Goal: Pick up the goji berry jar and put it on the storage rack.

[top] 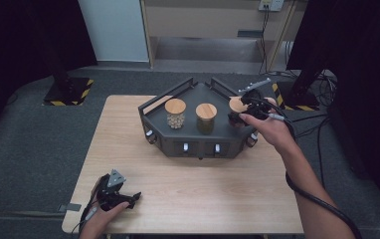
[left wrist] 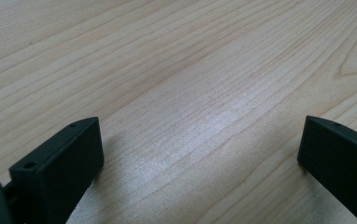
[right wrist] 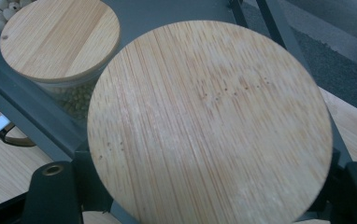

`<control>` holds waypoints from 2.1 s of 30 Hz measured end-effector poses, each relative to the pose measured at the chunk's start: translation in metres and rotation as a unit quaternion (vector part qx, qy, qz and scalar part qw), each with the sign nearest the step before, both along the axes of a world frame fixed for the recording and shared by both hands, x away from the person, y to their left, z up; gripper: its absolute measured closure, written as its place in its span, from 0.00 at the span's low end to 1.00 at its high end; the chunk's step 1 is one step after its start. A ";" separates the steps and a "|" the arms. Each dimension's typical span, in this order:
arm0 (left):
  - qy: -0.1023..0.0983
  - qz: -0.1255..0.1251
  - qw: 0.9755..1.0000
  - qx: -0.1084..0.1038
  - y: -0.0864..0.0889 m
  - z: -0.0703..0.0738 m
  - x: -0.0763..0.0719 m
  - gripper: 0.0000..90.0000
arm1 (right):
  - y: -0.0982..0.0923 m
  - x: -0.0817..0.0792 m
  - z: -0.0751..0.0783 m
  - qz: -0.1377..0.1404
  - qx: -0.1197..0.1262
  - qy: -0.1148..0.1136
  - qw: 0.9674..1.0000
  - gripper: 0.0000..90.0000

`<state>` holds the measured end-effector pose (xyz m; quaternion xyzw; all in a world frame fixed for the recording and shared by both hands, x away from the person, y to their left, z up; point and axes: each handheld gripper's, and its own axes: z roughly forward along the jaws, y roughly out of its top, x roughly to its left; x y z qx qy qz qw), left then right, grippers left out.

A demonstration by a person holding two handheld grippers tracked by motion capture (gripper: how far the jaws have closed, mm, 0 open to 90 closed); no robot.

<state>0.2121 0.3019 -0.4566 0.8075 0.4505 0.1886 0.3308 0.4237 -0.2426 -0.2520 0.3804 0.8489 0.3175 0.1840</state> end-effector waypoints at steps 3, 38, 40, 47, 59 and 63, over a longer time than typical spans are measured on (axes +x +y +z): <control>0.000 0.000 1.000 0.000 0.000 0.000 0.000 0.00 | 0.002 0.002 -0.002 0.000 0.000 0.002 1.000 0.29; 0.000 0.000 1.000 0.000 0.000 0.000 0.000 0.00 | 0.005 0.012 -0.030 -0.018 0.015 0.014 1.000 0.29; 0.000 0.000 1.000 0.000 0.000 0.000 0.000 0.00 | 0.004 0.012 -0.031 -0.020 0.017 0.014 1.000 0.29; 0.000 0.000 1.000 0.000 0.000 0.000 0.000 0.00 | 0.003 0.012 -0.034 -0.025 0.012 0.012 1.000 0.29; 0.000 0.000 1.000 0.000 0.000 0.000 0.000 0.00 | -0.003 0.011 -0.040 -0.031 0.031 0.015 0.999 0.29; 0.000 0.000 1.000 0.000 0.000 0.000 0.000 0.00 | -0.004 0.009 -0.043 -0.033 0.036 0.011 0.999 0.29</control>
